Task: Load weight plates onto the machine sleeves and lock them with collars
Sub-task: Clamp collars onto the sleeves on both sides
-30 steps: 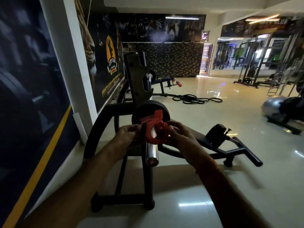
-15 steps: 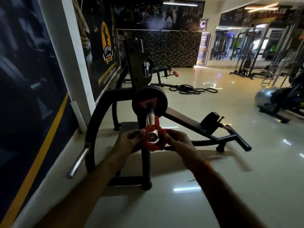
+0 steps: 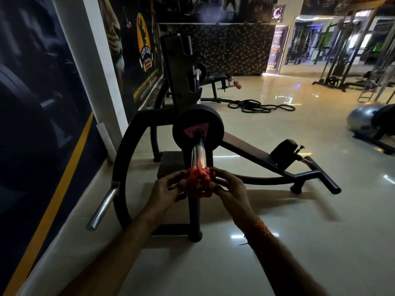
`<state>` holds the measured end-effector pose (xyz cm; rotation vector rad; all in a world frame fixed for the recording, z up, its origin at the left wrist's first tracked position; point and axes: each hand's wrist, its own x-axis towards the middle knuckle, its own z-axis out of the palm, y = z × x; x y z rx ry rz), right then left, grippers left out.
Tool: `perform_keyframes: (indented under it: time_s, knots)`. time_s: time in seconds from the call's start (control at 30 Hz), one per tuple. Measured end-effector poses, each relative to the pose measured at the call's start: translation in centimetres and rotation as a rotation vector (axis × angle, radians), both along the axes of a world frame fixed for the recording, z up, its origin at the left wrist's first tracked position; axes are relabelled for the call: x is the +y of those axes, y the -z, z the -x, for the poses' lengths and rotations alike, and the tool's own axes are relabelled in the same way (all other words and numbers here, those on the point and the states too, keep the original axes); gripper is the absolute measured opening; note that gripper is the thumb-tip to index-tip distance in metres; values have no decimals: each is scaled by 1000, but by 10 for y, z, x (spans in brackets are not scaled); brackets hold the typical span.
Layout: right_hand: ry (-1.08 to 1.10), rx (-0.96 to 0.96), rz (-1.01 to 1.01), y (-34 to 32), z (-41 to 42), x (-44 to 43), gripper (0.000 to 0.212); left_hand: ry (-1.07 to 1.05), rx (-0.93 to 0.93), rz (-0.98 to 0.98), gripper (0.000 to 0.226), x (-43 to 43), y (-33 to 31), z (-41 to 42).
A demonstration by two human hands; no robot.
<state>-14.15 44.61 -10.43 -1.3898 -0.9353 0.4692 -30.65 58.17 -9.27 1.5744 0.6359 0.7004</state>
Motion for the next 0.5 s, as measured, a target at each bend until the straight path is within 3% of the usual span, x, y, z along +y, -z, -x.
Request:
perform_keyframes:
  time_s: [0.33,0.5]
  knots:
    - [-21,148,45,-12,-71,81,31,-60,80,188,30,75,-17,-78]
    - [67,213,155,-19,-108,129,41,-118,97,342,22,117,-15,-119]
